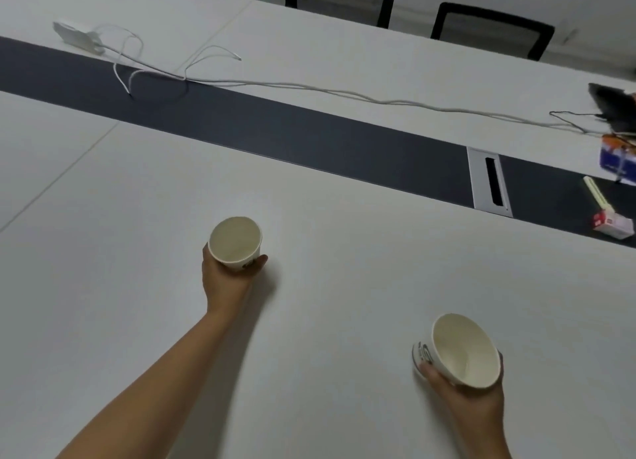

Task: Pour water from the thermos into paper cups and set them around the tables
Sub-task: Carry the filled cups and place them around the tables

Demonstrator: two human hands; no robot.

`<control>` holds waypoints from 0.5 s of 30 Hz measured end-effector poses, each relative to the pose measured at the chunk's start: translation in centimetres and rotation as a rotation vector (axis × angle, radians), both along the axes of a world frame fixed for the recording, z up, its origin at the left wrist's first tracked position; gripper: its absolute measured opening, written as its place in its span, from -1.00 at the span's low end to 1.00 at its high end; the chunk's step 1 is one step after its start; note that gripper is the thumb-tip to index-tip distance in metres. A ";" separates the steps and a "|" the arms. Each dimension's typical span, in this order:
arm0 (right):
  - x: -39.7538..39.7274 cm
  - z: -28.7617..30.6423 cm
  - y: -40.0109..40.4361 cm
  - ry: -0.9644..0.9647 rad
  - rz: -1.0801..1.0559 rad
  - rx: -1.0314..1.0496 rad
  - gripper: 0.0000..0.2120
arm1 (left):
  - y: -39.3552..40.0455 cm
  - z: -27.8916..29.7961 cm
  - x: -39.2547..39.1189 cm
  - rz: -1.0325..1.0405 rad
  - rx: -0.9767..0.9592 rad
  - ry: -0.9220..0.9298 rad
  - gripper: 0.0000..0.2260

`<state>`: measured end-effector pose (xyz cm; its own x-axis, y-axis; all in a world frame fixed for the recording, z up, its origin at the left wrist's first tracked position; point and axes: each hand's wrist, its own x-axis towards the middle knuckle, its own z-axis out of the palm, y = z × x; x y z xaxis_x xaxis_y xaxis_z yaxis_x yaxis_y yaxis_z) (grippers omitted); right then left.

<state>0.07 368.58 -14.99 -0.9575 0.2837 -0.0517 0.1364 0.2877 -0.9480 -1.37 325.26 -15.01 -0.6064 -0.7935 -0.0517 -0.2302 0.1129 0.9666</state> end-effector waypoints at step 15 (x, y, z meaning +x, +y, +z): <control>-2.4 2.6 4.3 0.112 -0.089 -0.032 -0.27 | 15.5 -3.3 7.5 -0.260 -0.211 -0.138 -0.41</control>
